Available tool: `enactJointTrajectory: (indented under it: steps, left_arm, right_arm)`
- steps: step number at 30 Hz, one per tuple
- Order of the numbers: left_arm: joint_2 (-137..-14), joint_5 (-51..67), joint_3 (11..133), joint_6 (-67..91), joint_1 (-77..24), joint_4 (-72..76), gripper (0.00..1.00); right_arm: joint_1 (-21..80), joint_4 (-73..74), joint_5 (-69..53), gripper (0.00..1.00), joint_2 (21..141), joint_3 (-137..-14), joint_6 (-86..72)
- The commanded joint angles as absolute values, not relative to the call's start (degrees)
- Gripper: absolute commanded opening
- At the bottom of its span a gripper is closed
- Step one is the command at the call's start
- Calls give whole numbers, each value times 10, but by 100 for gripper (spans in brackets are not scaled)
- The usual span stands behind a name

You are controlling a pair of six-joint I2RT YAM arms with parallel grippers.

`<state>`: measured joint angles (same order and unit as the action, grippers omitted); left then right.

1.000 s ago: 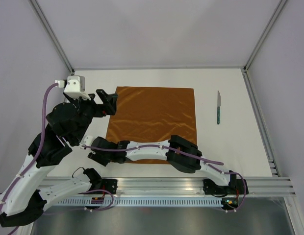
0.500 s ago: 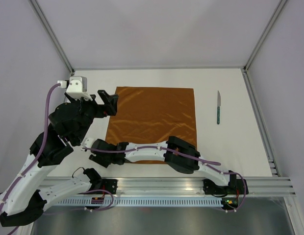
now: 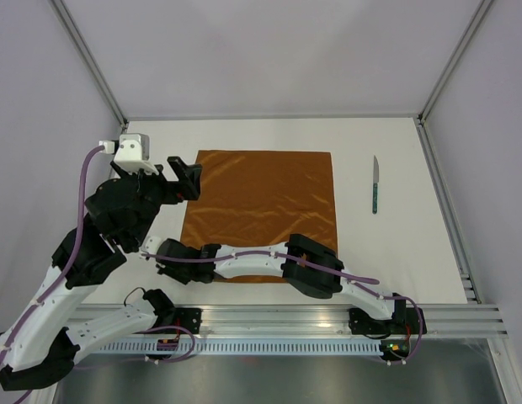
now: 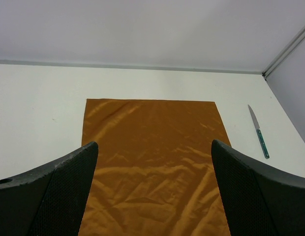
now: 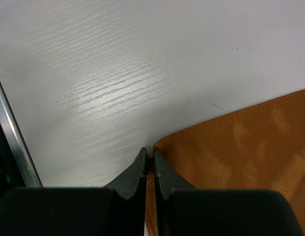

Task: Fold the napkin, place the utensils inside, and roll it up
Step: Fold the napkin at the center of the board.

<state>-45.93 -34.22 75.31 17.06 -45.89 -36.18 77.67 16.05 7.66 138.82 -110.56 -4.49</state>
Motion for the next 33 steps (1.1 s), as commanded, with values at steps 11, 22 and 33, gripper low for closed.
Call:
enactJointTrajectory:
  steps: [11, 22, 33]
  left_arm:
    - [-449, -354, 749, 173, -461, -351, 100]
    - [-444, -353, 745, 172, -461, -344, 100]
    - [-434, -352, 745, 167, -461, -338, 100]
  right_arm:
    - [766, 224, 100, 0, 1328, -1141, -18]
    - [755, 242, 77, 0, 1276, -1141, -20]
    - [658, 231, 82, 0, 1223, -1064, -4]
